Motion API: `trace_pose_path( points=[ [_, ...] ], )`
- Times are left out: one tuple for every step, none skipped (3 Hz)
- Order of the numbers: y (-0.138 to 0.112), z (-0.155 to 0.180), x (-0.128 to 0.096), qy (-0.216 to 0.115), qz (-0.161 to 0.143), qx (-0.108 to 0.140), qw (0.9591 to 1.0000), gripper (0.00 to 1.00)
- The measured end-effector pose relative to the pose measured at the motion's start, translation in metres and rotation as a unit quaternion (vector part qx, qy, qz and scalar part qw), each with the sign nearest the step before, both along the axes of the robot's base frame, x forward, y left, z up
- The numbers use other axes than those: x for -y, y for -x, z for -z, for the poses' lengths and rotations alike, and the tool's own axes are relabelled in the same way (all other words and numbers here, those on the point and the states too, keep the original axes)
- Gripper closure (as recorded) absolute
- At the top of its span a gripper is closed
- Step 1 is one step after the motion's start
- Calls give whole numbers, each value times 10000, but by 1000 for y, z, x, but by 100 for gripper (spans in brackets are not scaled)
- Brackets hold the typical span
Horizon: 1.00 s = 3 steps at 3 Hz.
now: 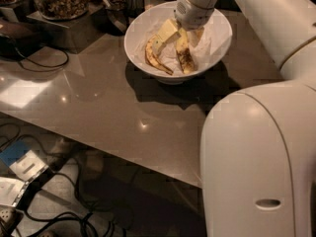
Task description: Pick banana from white bowl
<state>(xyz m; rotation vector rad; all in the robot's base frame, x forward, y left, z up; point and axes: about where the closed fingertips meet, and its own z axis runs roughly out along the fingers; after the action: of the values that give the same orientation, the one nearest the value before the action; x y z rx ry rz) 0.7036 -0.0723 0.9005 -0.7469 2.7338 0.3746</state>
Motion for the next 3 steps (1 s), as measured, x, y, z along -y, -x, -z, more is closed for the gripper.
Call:
trace_pose_path(
  points=[
    [-6,8,8,34,161,-81,9998,22],
    [-11,15,11,84,279,-160,9994,24],
    [-17,23,12,132,352,-224,9990,26]
  ],
)
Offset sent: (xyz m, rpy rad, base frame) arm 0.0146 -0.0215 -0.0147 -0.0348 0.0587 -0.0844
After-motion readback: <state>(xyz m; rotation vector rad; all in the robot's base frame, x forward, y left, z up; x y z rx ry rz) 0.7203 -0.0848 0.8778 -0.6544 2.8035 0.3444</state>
